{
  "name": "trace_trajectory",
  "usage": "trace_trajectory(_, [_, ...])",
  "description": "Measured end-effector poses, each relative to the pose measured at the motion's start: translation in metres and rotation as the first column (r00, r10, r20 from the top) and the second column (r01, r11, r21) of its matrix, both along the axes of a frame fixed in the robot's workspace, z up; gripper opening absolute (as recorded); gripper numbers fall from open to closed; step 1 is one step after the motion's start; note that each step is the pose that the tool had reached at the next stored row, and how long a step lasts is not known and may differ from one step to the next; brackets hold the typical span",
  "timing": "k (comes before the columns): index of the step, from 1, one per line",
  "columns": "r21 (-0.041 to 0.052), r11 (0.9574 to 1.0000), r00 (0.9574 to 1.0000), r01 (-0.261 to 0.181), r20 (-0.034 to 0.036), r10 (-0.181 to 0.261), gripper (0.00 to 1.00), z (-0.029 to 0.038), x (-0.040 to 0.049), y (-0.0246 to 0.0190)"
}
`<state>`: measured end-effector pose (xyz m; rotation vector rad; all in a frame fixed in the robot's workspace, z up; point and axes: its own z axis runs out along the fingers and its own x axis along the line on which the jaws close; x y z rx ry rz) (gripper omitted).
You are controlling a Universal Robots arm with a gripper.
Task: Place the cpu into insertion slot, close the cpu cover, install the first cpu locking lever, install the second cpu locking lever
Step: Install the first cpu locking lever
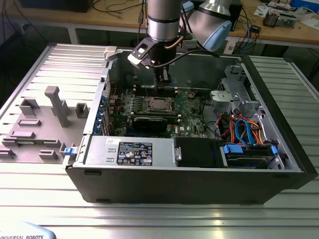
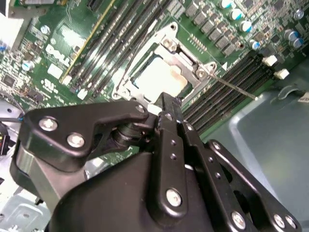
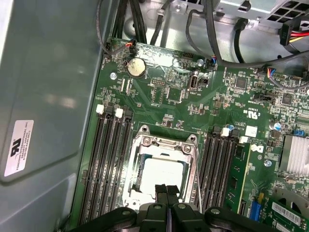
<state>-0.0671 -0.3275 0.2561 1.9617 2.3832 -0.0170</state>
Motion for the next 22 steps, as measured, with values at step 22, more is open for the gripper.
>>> trace_trajectory(22, [-0.0001,0.9896,0.9896,-0.144,0.0019,0.144,0.11,0.0001,0.0,0.0])
